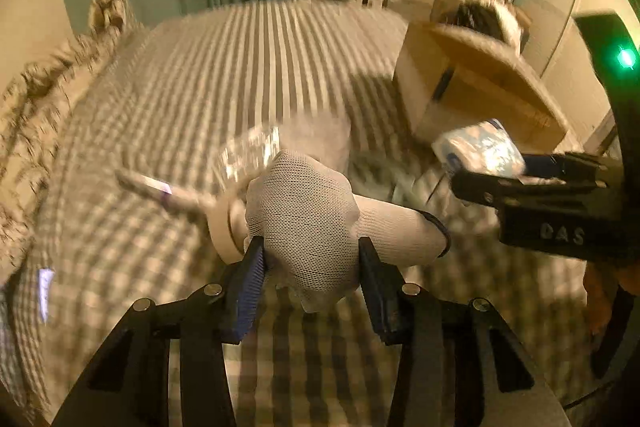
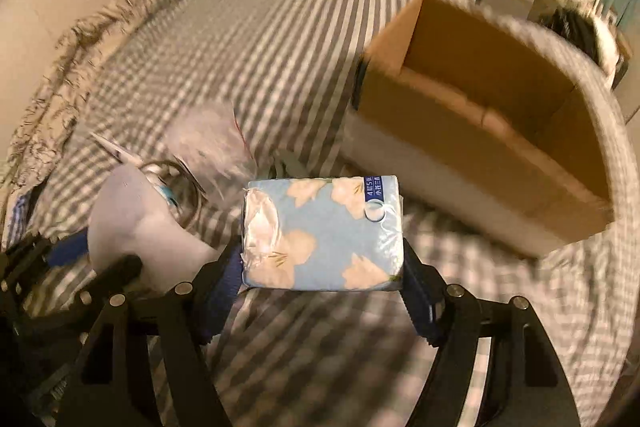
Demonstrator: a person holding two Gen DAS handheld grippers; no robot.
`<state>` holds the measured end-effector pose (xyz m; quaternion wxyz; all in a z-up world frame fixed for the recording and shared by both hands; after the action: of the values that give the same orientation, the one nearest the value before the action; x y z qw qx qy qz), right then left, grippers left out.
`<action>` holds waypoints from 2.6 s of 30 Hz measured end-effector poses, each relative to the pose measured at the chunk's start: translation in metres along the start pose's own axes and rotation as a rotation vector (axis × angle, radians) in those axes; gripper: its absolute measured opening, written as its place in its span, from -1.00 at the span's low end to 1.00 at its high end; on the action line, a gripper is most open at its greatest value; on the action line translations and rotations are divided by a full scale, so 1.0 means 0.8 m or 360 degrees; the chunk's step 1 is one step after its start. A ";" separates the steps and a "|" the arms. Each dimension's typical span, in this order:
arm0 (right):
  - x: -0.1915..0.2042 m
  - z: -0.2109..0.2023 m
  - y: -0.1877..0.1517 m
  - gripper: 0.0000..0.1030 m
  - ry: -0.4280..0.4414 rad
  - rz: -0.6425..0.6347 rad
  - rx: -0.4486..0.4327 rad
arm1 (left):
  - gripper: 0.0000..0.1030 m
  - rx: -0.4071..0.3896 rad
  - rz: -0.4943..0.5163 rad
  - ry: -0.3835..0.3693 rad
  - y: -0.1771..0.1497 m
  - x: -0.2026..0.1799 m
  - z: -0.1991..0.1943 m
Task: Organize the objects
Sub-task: 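Grasp the white sock with the left gripper while the right grasps the tissue pack, then carry sock and tissue pack into the cardboard box and open both grippers, then grasp the tan tape roll with the left gripper while the right grasps the grey hanger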
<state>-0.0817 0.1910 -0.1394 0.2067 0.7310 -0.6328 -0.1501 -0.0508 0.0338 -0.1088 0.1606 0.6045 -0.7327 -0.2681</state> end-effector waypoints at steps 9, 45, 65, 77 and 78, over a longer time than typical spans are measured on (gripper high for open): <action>-0.100 -0.138 0.047 0.40 -0.0137 0.0149 -0.0351 | -0.11 -0.0252 0.0129 -0.0153 0.119 -0.090 -0.036; -0.135 -0.220 0.064 0.96 -0.0202 0.0256 -0.0679 | 1.00 -0.0545 0.0184 -0.0054 0.189 -0.089 -0.080; 0.029 -0.059 0.021 0.96 -0.0063 -0.0067 -0.0266 | 1.00 -0.0170 -0.0092 0.0261 0.038 0.064 0.002; 0.029 0.073 0.019 0.85 -0.0114 -0.0059 0.0140 | 1.00 0.0237 0.0042 0.0312 -0.003 0.051 0.101; 0.027 0.080 0.019 0.81 -0.0109 -0.0050 0.0163 | 1.00 0.0250 0.0039 0.0299 -0.002 0.050 0.104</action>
<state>-0.1222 0.1606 -0.1867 0.1449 0.7450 -0.6346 -0.1457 -0.1047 0.0110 -0.1803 0.1840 0.6288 -0.7405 -0.1499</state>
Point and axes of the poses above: each gripper's, at about its wrist camera, not at the fingertips, and z roughly the way its jaws point, x to its left, y to its top, the point moved 1 cm from there along z, roughly the way its jaws point, and after that the axes turned 4 degrees about -z, right-handed, at the moved point
